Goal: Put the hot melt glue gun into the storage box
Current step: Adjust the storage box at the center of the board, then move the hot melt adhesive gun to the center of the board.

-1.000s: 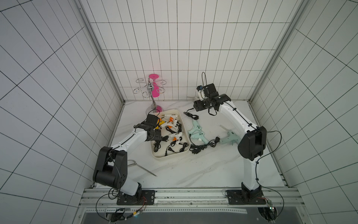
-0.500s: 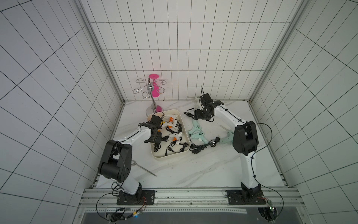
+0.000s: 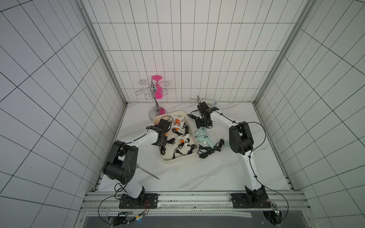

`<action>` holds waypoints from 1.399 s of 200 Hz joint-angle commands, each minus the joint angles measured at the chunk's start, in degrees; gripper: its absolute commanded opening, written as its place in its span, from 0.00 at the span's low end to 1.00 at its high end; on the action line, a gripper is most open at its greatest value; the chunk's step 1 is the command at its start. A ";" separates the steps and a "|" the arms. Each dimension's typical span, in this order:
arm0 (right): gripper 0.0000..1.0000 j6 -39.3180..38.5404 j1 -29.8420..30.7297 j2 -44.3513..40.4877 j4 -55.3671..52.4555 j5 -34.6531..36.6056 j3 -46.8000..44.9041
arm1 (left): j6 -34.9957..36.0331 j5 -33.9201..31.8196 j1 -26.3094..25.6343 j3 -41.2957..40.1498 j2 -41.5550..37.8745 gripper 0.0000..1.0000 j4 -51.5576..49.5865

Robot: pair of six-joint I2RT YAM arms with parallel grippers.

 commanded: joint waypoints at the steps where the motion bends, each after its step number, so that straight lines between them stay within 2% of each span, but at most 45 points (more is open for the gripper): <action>1: 0.69 -2.66 -0.89 -1.05 -3.03 4.00 0.90 | 3.31 0.97 -1.94 -1.08 1.72 0.21 0.91; 22: 0.68 -3.02 -2.66 -4.40 -3.65 5.34 -2.98 | 3.44 0.46 -1.89 -1.04 1.03 0.20 0.80; 64: 0.73 -5.82 -4.65 -10.99 2.93 -2.98 -4.11 | -0.65 -3.08 -1.14 -0.22 0.67 0.20 -3.40; 92: 0.76 -9.94 -3.96 -1.66 1.79 -6.84 8.61 | -3.17 -2.29 1.50 0.63 1.17 0.22 -5.05; 111: 0.76 -10.74 -3.86 9.13 -7.50 -8.23 23.89 | -3.81 -0.96 2.29 0.94 0.80 0.29 -4.70; 122: 0.76 -10.76 -3.76 13.34 -10.36 -8.54 29.35 | -4.09 -0.21 2.35 0.99 0.45 0.35 -4.50; 144: 0.76 -10.02 -3.68 15.65 -10.03 -9.31 29.00 | -4.24 0.92 2.29 0.90 0.25 0.44 -4.31; 177: 0.72 -8.93 -3.67 15.29 -10.15 -4.86 26.04 | -4.31 0.91 2.37 1.06 -1.04 0.48 -4.24; 193: 0.64 -9.14 -3.65 14.73 -10.14 -4.07 25.19 | -4.47 1.11 2.44 1.66 -1.31 0.48 -4.32; 211: 0.36 -9.01 -3.66 13.31 -9.14 -2.04 22.92 | -4.52 1.35 2.45 2.36 -1.15 0.48 -4.41; 232: 0.15 -9.60 -3.58 9.12 -8.40 -1.32 17.24 | -4.76 1.78 2.45 3.21 -1.06 0.48 -4.62; 253: 0.07 -7.35 -3.66 -0.10 -5.27 1.47 4.26 | -5.17 2.16 2.36 3.96 -1.37 0.49 -4.54; 280: 0.06 -3.45 -3.84 -14.71 1.02 4.08 -16.31 | -5.92 1.51 2.32 4.05 -2.72 0.51 -3.27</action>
